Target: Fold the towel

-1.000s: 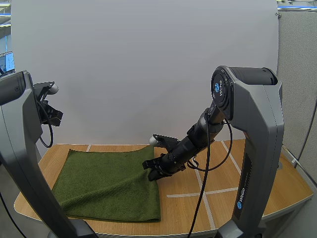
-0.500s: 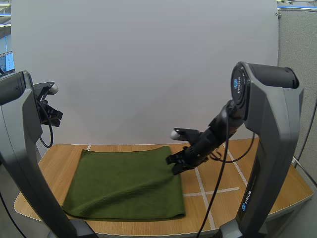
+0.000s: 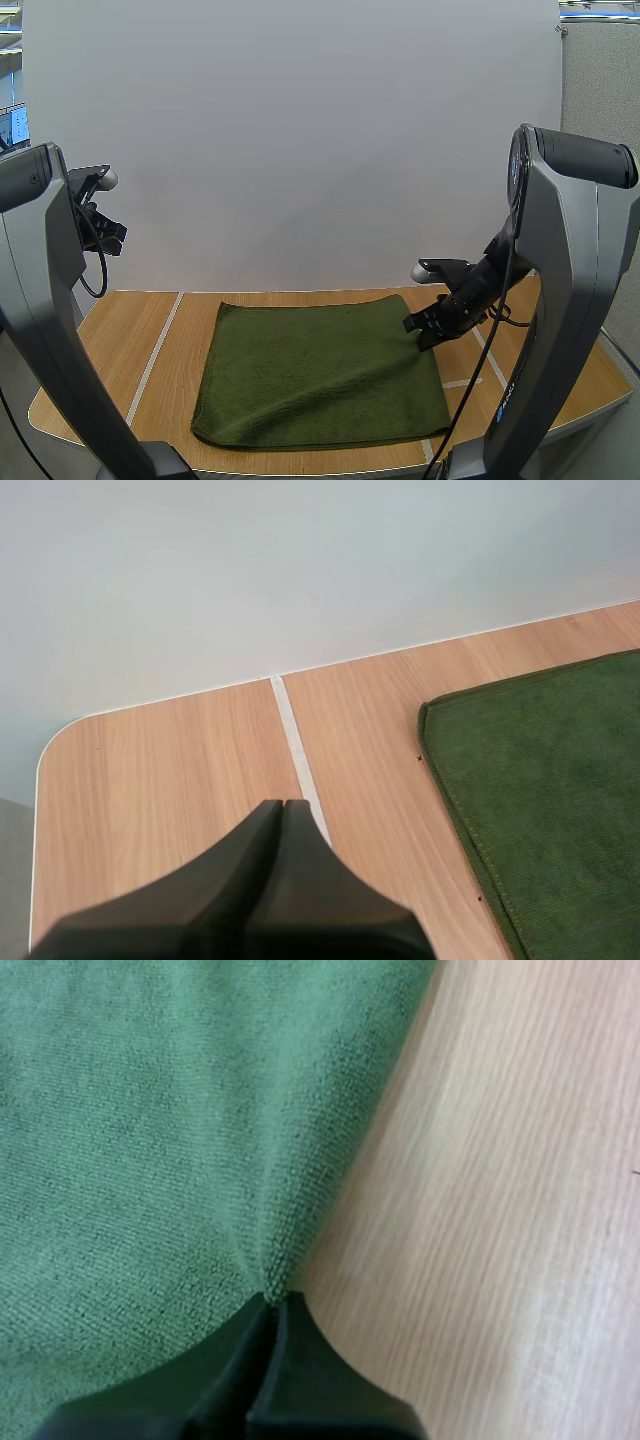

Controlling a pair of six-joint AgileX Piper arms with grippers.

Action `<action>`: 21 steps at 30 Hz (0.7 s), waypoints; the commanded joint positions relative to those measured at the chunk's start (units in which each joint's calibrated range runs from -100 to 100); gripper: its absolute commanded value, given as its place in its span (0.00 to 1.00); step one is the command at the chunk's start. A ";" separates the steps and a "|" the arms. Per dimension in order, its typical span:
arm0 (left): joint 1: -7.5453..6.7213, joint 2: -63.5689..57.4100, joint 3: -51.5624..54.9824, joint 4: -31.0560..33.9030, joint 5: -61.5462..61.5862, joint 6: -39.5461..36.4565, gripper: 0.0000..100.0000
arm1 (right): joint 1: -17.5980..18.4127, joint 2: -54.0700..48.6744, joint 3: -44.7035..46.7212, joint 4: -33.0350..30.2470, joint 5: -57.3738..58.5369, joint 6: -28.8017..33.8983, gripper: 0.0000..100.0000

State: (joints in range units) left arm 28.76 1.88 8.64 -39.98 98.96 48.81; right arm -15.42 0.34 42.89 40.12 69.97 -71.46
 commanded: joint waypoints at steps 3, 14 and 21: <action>0.15 -0.75 0.40 -1.53 1.04 -0.24 0.00 | -0.27 -0.88 0.28 -0.64 -0.67 -0.45 0.05; 0.15 -0.24 5.15 -3.56 1.04 1.64 0.00 | -0.27 -3.95 0.15 0.27 -1.03 -0.26 1.00; -1.48 -0.12 6.45 -5.12 1.04 2.10 0.00 | -0.27 -4.25 -5.89 0.27 1.32 2.59 1.00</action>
State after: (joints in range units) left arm 28.76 1.90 13.95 -42.33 99.12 50.34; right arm -15.50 -2.92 42.87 40.12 68.74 -71.49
